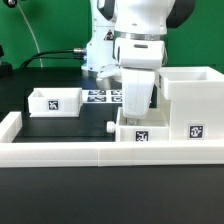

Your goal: Assemble drawer

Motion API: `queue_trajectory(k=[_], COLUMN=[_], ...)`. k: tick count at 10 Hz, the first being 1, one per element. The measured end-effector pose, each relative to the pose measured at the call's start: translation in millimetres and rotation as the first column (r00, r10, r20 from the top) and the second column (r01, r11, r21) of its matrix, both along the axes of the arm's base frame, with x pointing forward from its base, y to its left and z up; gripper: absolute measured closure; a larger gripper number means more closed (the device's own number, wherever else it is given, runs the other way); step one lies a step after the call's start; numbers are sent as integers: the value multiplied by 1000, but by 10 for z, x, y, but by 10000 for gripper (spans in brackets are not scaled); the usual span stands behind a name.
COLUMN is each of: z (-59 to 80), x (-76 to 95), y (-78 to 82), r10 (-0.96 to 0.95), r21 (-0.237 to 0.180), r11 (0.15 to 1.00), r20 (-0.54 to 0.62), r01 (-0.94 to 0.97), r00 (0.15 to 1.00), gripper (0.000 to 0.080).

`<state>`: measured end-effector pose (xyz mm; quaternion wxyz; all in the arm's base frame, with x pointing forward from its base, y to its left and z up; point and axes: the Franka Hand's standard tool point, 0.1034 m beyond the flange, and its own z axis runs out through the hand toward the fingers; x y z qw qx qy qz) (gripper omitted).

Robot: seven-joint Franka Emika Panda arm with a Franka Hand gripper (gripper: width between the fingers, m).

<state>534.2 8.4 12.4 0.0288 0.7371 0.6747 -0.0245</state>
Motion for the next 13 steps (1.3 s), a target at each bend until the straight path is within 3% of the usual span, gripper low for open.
queue_trajectory(k=[13], z=[-14], x=[-11], y=[-57], r10=[76], r21=[-14], r11=[997], r20=[-21], r01=[-77], r00=[997], gripper=[755])
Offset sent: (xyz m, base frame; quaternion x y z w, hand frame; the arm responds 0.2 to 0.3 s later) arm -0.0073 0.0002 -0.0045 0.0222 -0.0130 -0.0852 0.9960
